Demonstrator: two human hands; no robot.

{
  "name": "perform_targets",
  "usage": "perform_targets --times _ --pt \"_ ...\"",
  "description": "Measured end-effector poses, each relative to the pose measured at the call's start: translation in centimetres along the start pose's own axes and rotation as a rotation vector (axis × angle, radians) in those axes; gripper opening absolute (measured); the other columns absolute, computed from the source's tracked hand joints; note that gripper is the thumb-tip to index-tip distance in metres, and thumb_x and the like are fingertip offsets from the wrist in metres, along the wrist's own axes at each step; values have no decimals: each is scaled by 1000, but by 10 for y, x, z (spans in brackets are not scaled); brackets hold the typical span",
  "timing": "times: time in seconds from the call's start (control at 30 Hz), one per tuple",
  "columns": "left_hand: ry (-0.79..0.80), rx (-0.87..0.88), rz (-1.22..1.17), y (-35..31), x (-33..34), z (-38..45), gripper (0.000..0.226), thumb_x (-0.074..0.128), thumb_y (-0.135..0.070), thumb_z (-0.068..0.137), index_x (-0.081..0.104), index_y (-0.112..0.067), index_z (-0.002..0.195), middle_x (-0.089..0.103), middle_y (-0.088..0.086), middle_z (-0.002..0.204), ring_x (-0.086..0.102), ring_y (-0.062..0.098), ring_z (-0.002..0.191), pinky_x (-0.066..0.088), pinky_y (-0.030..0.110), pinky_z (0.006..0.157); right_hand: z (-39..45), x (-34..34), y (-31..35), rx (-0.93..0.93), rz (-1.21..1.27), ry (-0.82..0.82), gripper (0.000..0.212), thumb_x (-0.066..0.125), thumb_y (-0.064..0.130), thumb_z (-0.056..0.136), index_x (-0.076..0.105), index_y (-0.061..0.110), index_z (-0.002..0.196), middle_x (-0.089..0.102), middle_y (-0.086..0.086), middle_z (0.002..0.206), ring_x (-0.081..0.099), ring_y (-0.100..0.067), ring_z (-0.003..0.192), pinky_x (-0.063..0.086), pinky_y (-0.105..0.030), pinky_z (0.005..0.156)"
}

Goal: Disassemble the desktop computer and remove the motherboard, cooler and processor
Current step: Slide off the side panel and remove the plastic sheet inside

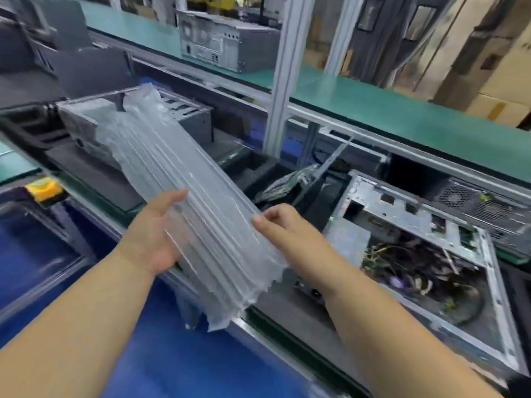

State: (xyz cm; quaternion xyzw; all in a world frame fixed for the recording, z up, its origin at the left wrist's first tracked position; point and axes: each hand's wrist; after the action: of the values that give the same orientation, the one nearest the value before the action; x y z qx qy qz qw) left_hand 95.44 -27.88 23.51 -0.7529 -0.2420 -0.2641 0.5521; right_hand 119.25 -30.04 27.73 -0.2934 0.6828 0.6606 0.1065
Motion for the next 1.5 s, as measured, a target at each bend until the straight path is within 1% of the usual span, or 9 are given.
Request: perform_targets --times 0.17,0.27,0.5,0.73,0.8,0.93,1.07,1.23,1.5 --pt "-4 -35 121 -54 -64 -9 58 66 -30 79 59 -3 130 62 22 126 63 39 113 56 47 84 52 82 45 116 72 195 83 57 89 61 49 43 129 52 36 112 55 3 104 45 -26 83" --pt "-17 -37 155 -89 -106 -13 57 67 -28 80 59 -5 131 62 21 128 62 37 115 52 47 90 80 131 68 167 144 243 86 63 90 54 54 40 124 58 22 124 58 -7 113 48 -37 90" --pt "-77 -63 118 -145 -200 -40 61 69 -26 77 57 -1 131 64 21 124 64 35 111 54 45 89 121 224 104 177 257 350 58 73 74 64 65 41 111 72 21 102 70 -1 86 50 -32 75" --pt "-305 -43 122 -170 -266 -60 61 62 -23 82 50 10 131 58 27 128 65 36 103 56 43 84 165 312 119 231 215 490 56 79 51 70 66 26 118 72 3 114 68 -22 105 51 -50 98" --pt "-406 -16 116 -177 -284 -57 60 64 -19 83 47 10 133 56 28 131 63 38 110 54 44 90 183 335 121 228 218 483 53 79 43 73 64 25 120 71 4 114 70 -18 101 55 -43 90" --pt "-554 57 75 -196 -319 -42 38 63 -11 89 55 0 125 63 21 118 68 26 93 59 34 73 225 372 130 173 180 472 20 75 26 83 67 22 100 73 10 84 69 -1 65 49 -17 49" --pt "-664 97 159 -214 -349 -26 39 68 -8 87 58 0 124 68 18 117 69 27 104 60 29 70 263 391 136 133 110 429 13 74 23 82 62 17 86 65 8 69 59 -3 54 45 -21 53" --pt "-750 156 200 -244 -379 8 27 62 -2 91 57 -4 117 75 11 90 74 22 84 59 28 65 325 405 149 140 99 443 16 72 22 82 64 13 94 69 -1 82 62 -12 66 49 -27 61" --pt "-824 221 152 -275 -420 65 45 71 -15 87 52 -10 127 66 12 118 72 21 94 59 28 73 404 442 171 110 52 519 14 72 21 83 61 17 92 67 -1 85 64 -16 72 51 -29 63"
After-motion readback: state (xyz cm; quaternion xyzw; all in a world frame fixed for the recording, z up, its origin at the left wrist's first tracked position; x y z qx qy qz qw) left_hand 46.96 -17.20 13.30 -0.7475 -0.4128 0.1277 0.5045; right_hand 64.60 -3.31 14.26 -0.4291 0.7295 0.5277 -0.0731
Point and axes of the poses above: each hand's wrist, its own z-axis towards the middle knuckle, its own x-axis out of the palm, y = z × x
